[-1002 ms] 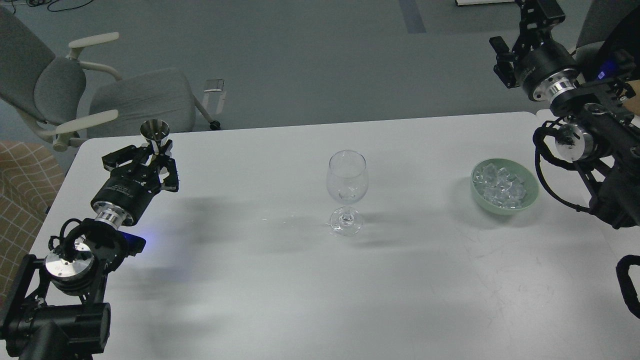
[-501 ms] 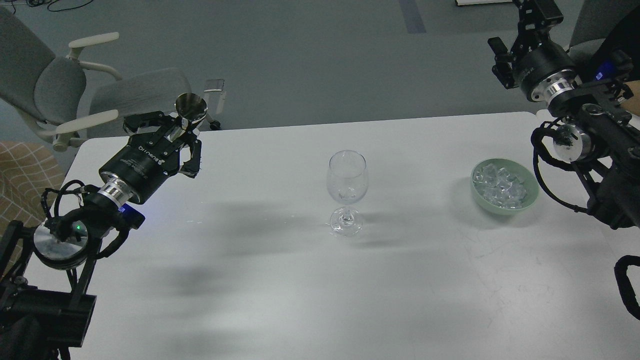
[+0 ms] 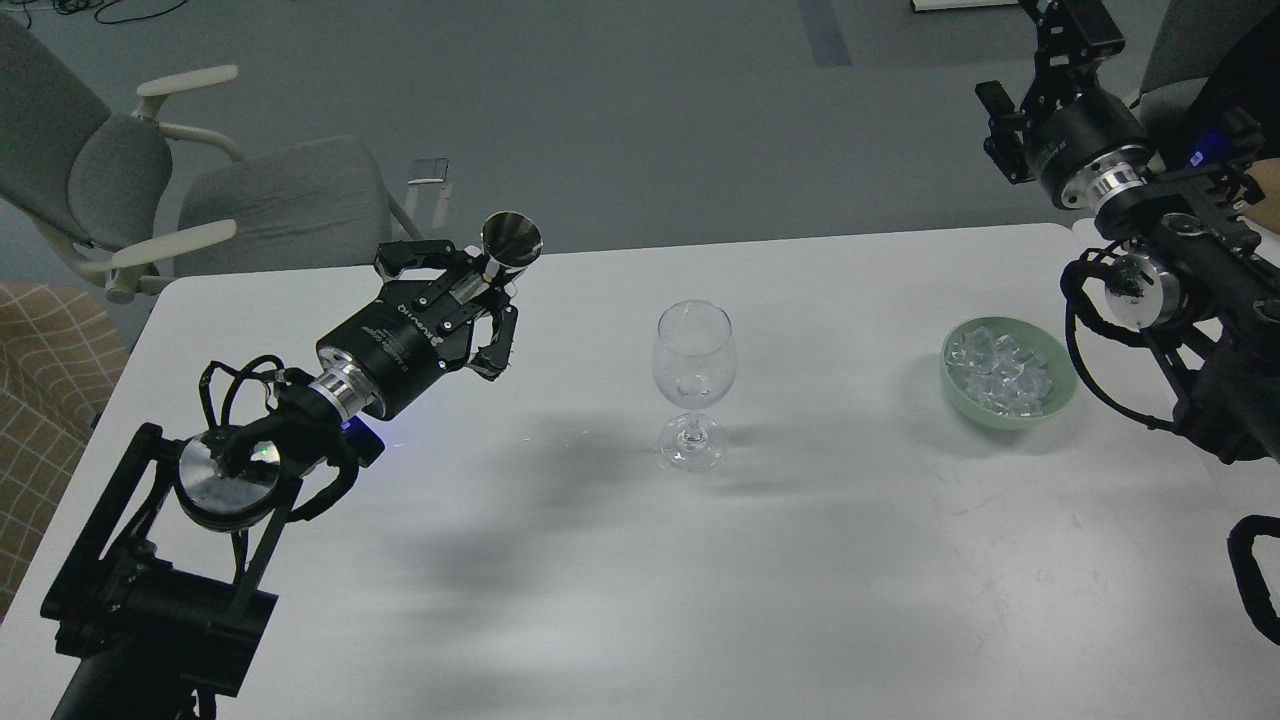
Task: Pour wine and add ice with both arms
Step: 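Lift the jigger with the left gripper and carry it toward the wine glass, then tilt the jigger over the wine glass with the left gripper to pour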
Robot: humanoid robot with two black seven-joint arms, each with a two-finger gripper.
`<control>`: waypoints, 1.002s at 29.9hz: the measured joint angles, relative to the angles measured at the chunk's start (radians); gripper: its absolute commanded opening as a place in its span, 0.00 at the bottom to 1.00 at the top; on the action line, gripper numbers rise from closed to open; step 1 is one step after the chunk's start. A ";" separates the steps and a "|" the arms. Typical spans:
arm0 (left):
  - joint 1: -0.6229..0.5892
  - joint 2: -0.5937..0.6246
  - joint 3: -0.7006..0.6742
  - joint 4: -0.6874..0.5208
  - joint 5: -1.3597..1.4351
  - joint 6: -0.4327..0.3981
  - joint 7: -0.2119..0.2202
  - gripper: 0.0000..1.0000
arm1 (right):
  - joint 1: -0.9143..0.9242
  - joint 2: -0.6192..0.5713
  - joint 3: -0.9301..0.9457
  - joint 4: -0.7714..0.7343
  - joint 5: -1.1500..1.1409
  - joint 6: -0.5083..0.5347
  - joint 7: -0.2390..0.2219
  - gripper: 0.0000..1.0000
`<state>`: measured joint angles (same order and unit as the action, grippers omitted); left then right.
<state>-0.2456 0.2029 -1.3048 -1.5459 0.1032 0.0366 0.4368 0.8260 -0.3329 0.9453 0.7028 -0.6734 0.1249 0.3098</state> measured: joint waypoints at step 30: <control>-0.116 -0.062 0.168 0.016 0.232 0.120 0.012 0.00 | -0.011 0.002 -0.002 0.003 0.002 0.000 0.000 1.00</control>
<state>-0.3616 0.1414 -1.1367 -1.5295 0.3354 0.1564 0.4483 0.8151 -0.3307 0.9434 0.7062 -0.6718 0.1250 0.3098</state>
